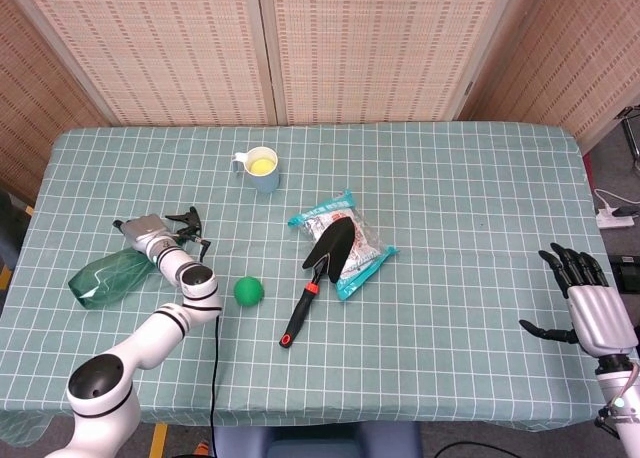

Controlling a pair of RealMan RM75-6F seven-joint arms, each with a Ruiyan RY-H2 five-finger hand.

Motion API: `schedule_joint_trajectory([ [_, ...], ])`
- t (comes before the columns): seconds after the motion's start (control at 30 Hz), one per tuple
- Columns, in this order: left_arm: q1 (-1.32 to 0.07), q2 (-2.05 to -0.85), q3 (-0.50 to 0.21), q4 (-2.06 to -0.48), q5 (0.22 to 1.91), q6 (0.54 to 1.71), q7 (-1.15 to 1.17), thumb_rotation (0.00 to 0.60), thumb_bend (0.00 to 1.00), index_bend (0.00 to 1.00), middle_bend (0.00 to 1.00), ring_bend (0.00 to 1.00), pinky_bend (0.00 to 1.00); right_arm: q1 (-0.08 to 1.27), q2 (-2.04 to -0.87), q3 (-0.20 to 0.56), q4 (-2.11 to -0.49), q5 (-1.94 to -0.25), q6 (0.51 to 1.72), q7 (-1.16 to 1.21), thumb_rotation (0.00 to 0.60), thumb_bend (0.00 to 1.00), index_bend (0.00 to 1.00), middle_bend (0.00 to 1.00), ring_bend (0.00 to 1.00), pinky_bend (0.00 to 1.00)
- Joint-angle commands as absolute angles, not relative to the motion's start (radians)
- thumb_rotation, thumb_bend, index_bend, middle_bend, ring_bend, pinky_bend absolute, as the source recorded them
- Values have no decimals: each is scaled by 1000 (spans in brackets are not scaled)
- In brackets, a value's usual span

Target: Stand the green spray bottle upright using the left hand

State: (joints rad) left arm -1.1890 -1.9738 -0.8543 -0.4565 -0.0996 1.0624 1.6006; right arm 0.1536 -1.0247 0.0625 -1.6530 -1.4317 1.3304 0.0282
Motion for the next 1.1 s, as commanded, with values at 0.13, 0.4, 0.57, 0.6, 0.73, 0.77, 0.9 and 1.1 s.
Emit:
schedule_joint_trajectory([
  [0.13,-1174,-1965,-861,-476,-78,1061,1598,600,310,489,470,191,29,153,-1025,63,-1650,-1437,1335,34,600,0,80,0,0,0],
  [0.4,-1141,-1916,-849,-572,-13,1067,1533,600,326,523,516,226,43,153,-1026,61,-1648,-1439,1334,37,600,0,71,0,0,0],
  [0.57,-1102,-1859,-831,-652,30,1107,1484,600,327,550,552,255,58,151,-1026,60,-1648,-1442,1338,37,600,0,71,0,0,0],
  [0.6,-1089,-1842,-827,-674,41,1118,1470,600,327,553,559,261,60,151,-1026,60,-1649,-1443,1339,36,600,0,71,0,0,0],
  [0.73,-1039,-1775,-816,-778,71,1151,1420,600,326,559,577,276,72,152,-1025,58,-1649,-1454,1341,39,600,0,71,0,0,0],
  [0.77,-1024,-1757,-815,-812,72,1159,1412,600,327,561,578,278,72,153,-1024,56,-1649,-1459,1341,40,600,0,71,0,0,0],
  [0.9,-944,-1650,-834,-1023,66,1198,1347,600,329,563,578,281,72,153,-1024,52,-1646,-1472,1344,40,600,0,71,0,0,0],
  [1.1,-802,-1487,-867,-1342,45,1191,1195,600,338,563,579,282,62,153,-1024,45,-1643,-1497,1352,47,600,0,66,0,0,0],
])
